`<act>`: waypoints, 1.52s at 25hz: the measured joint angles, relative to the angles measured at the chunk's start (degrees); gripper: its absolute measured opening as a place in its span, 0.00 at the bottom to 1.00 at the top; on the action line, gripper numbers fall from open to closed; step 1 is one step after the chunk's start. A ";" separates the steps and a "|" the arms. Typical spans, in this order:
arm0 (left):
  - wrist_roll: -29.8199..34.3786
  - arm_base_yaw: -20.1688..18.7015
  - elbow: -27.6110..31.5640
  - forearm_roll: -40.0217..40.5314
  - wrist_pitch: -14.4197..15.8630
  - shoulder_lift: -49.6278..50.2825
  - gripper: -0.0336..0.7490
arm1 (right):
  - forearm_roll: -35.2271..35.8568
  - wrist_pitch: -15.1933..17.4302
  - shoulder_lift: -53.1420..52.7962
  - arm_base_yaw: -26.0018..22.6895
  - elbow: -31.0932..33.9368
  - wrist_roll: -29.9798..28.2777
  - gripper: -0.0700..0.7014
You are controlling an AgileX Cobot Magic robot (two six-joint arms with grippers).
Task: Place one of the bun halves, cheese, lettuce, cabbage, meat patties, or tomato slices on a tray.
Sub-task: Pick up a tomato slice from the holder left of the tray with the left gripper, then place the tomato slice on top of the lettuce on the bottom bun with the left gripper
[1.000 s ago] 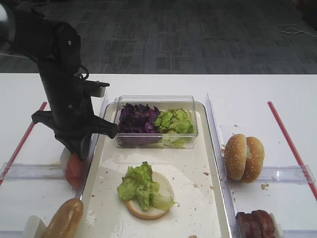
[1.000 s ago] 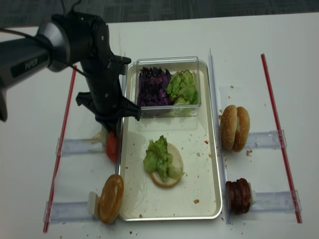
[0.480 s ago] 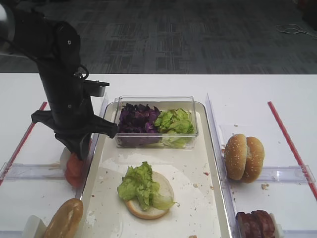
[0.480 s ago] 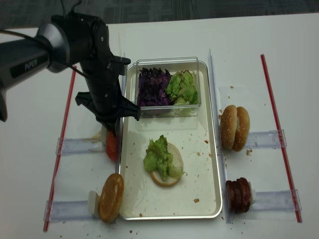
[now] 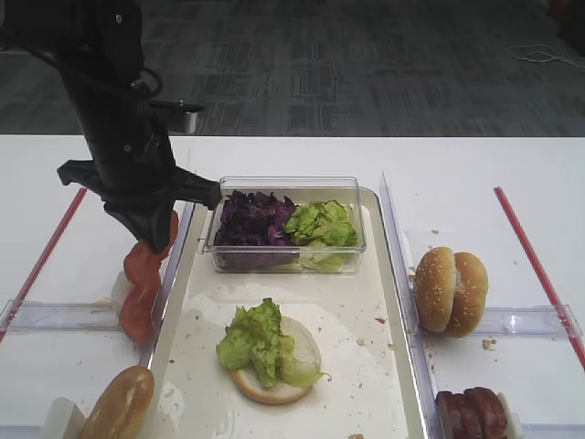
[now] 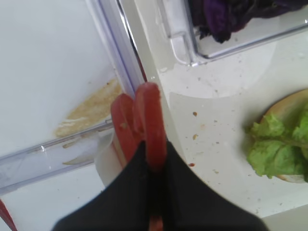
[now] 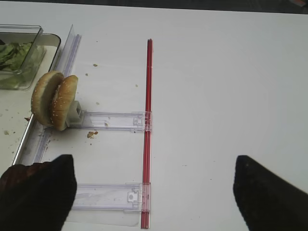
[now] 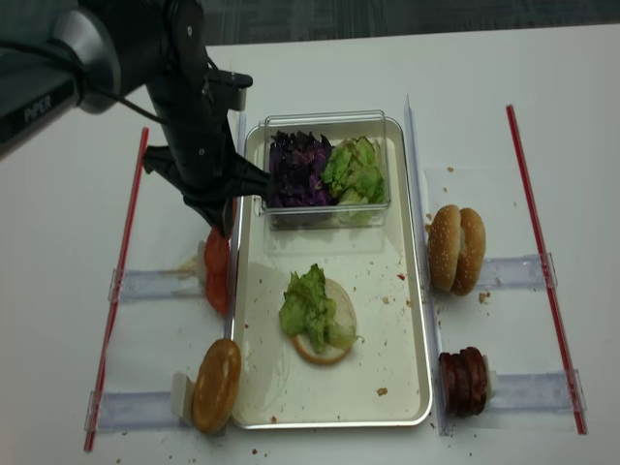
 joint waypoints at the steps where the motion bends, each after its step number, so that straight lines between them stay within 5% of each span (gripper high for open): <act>1: 0.00 0.00 -0.58 -0.08 0.11 -0.03 0.07 | 0.00 0.00 0.00 0.00 0.00 0.00 0.98; 16: 3.51 0.00 -2.86 -0.40 0.58 -2.67 0.07 | -0.22 0.00 0.00 0.00 0.00 0.22 0.98; 25: 14.17 0.00 -2.86 -15.33 0.74 -6.74 0.07 | -0.31 0.00 0.00 0.00 0.00 0.22 0.98; 38: 19.95 0.00 -2.86 -29.14 1.02 -10.14 0.07 | -0.31 0.00 0.00 0.00 0.00 0.22 0.98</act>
